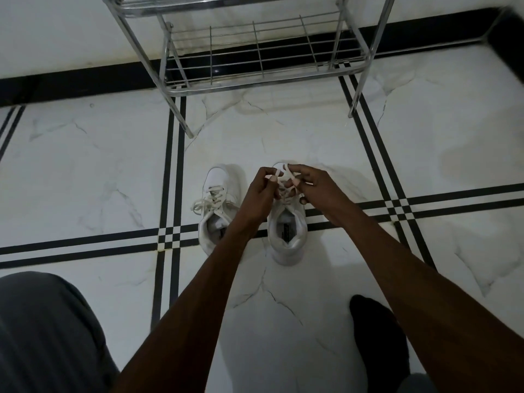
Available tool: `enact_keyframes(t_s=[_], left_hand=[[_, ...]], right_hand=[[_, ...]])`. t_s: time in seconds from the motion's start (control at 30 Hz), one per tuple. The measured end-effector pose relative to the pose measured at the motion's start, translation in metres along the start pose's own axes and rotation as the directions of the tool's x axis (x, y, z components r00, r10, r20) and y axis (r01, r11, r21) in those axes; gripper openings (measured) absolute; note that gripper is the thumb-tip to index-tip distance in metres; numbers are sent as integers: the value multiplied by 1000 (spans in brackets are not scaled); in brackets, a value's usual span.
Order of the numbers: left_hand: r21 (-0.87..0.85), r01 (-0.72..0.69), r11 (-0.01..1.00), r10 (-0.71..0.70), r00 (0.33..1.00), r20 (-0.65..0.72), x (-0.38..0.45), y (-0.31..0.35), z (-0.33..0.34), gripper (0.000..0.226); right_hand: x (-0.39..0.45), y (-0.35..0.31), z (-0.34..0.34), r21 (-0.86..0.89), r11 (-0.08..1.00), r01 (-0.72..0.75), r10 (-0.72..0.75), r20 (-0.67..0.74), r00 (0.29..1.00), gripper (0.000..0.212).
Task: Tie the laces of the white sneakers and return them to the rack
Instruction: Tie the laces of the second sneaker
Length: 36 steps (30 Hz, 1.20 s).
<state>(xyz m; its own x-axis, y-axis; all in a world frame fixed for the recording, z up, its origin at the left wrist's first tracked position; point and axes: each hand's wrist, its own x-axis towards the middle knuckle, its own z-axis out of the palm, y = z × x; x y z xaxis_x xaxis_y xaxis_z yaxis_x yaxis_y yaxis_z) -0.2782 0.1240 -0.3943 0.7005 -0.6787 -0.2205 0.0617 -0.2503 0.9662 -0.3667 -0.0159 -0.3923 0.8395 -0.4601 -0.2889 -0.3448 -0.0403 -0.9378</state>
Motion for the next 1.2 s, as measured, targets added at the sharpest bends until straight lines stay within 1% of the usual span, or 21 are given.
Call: enact_keyframes(t_s=[0.07,0.13,0.2,0.27,0.33,0.4,0.5,0.57,0.6,0.67,0.73,0.77,0.83,0.87,0.9,0.97,1.03,1.07,1.13,1.2], left_hand=[[76,-44,996,42,999,16,-1,1,0,25],[156,-90,984,86,996,32,1,-3,-1,24],[223,-136,965,128,991,48,2,-5,-4,26],[275,-168,947,155,985,69,1,-4,-4,28],[321,-185,929,168,982,81,1,1,-4,27],[346,-201,916,177,979,100,2,4,-3,24],[353,-214,911,186,976,112,5,7,-3,19],[359,-225,906,195,974,119,6,5,-4,26],[364,-226,903,195,973,120,7,4,-4,29],[334,-198,922,171,979,109,10,0,-4,36],[264,-111,958,93,992,81,13,-4,-6,45],[232,-52,971,38,997,66,15,-6,-8,50],[195,35,980,-43,998,36,16,-11,-13,55],[192,56,980,-62,998,22,16,-13,-16,56],[198,67,978,-70,997,11,16,-15,-17,56],[196,73,978,-75,997,4,16,-15,-18,53],[178,71,981,-73,997,5,16,-14,-16,48],[164,64,984,-67,998,11,15,-13,-16,46],[127,59,990,-61,998,17,13,-9,-16,46],[83,72,994,-74,997,19,13,-7,-16,48]], right_hand=[[1,-2,1,-32,999,-10,10,3,1000,42],[4,0,2,-31,999,-36,35,-55,998,36],[8,2,2,45,991,-122,128,-149,981,28],[9,1,1,129,977,-171,193,-181,964,22],[8,-1,-1,131,979,-154,173,-144,974,17],[7,-1,-1,109,988,-113,122,-84,989,16],[7,3,-5,108,993,-46,40,51,998,20],[4,1,-7,140,990,-24,7,124,992,25],[3,-1,-6,148,989,-17,-2,126,992,28],[5,-3,-1,141,990,0,-7,50,999,32],[8,-2,4,171,985,-8,13,-24,1000,28],[9,-1,5,205,978,-21,26,-18,1000,25],[8,0,4,222,974,-42,32,50,998,25],[6,-1,1,197,980,-42,24,95,995,25],[6,-2,-3,135,990,-30,13,131,991,25],[8,-6,-13,-108,994,31,-13,159,987,22],[13,-11,-20,-373,918,139,-85,157,984,19],[14,-13,-20,-459,867,192,-142,142,980,18],[12,-14,-15,-519,815,259,-253,84,964,16],[9,-10,-6,-525,802,286,-329,12,944,13]])
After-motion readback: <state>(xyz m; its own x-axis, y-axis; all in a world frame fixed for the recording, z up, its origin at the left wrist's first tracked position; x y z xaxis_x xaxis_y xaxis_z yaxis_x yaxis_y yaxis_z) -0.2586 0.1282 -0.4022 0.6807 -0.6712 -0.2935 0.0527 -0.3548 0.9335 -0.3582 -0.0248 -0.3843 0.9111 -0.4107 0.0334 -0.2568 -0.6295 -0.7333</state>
